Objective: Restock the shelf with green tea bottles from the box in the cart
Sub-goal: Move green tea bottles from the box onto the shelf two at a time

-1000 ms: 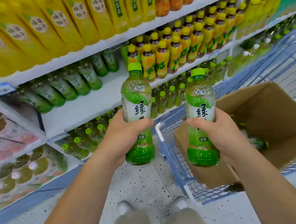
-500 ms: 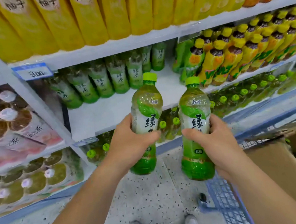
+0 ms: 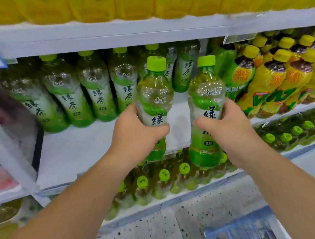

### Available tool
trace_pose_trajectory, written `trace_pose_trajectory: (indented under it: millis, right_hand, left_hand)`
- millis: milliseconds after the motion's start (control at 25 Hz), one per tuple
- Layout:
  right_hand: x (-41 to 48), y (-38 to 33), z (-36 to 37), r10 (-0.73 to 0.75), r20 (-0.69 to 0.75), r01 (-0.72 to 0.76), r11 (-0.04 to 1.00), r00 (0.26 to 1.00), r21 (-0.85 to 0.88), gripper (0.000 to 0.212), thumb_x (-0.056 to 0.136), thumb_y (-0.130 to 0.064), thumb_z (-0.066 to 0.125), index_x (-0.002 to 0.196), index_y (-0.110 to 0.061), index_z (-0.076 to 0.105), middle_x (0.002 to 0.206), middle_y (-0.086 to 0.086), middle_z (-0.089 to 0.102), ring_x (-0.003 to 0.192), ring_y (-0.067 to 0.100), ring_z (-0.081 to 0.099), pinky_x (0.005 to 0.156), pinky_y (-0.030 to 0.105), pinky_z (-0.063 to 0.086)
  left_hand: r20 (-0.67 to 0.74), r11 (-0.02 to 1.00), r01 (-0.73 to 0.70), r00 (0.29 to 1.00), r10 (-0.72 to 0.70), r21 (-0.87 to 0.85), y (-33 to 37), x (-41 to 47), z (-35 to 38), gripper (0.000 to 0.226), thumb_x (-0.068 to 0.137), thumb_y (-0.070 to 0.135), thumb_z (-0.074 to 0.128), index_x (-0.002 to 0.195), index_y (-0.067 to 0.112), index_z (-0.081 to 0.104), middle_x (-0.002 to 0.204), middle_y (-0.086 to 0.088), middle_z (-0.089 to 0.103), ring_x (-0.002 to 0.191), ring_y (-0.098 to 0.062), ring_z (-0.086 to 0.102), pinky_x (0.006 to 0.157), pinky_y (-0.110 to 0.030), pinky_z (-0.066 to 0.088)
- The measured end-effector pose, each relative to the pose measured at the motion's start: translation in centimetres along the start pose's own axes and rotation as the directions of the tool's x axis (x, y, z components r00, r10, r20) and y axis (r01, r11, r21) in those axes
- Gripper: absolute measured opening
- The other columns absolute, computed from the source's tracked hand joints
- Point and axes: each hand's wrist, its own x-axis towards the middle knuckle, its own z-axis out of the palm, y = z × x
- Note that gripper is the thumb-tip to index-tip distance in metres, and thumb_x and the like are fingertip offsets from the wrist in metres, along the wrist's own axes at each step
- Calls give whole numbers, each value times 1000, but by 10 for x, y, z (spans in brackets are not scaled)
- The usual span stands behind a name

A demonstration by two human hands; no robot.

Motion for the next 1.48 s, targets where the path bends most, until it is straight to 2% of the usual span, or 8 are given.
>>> trace_pose_trajectory:
  millis: [440,680,840,880,1000,1080,1280,1480]
  right_hand:
    - [75,43,11,-270,-143,285,954,952,93,57,56,-22,74,109,-37,60,92,-11,75,90,15,72,84,50,59]
    - [84,66,8,-426,-127,426,904,896,-27,46,66,-31,72,97,-54,48,87,-33,66,79,-14,63,68,27,47]
    - [91,98,9,-482,-122,440,858,867,-266,42,74,-33,75,110,-31,55,110,-1,60,99,16,61,85,43,54]
    - [90,106,10,-507,-121,454,837,854,-305,44,75,-35,76,112,-26,56,111,0,59,100,16,61,85,41,55]
    - [85,119,12,-558,-180,506,821,810,-265,51,75,-37,83,109,-39,46,102,-22,59,87,-15,59,61,6,47]
    - [84,118,12,-561,-204,506,820,802,-266,50,76,-36,84,100,-44,41,94,-26,57,79,-23,55,52,3,43]
    - [101,111,19,-532,-184,480,837,826,-262,34,83,-31,79,101,-35,51,94,-17,62,84,4,61,60,16,40]
    - [123,97,24,-483,-180,406,848,857,-341,40,87,-35,75,119,-19,57,110,2,64,101,23,60,85,35,50]
  left_hand:
    - [-92,974,-216,974,209,-69,-32,58,60,41,68,18,85,97,33,62,82,22,72,71,7,67,59,-15,51]
    - [-34,941,-335,942,334,-41,-44,67,69,44,71,22,86,104,37,60,88,18,73,74,9,67,60,-13,51]
    - [-20,931,-365,931,365,22,-58,58,64,50,71,27,90,100,43,53,94,22,68,77,19,61,54,-4,46]
    - [-23,924,-377,925,379,59,-63,54,64,52,70,28,90,102,44,52,97,23,66,80,19,60,56,-4,46]
    - [-61,883,-428,893,446,194,-75,45,64,52,71,34,89,111,41,58,109,14,63,92,3,63,76,-12,52]
    - [-70,863,-428,885,461,269,-79,42,63,51,71,37,89,113,35,60,110,9,62,96,-5,62,86,-27,55]
    - [-177,878,-395,876,448,269,-79,42,73,53,71,31,91,99,37,46,94,21,58,81,12,55,57,-6,44]
    - [-228,884,-347,876,425,314,-72,58,94,40,79,28,86,105,21,57,101,7,58,90,-7,57,79,-25,51]
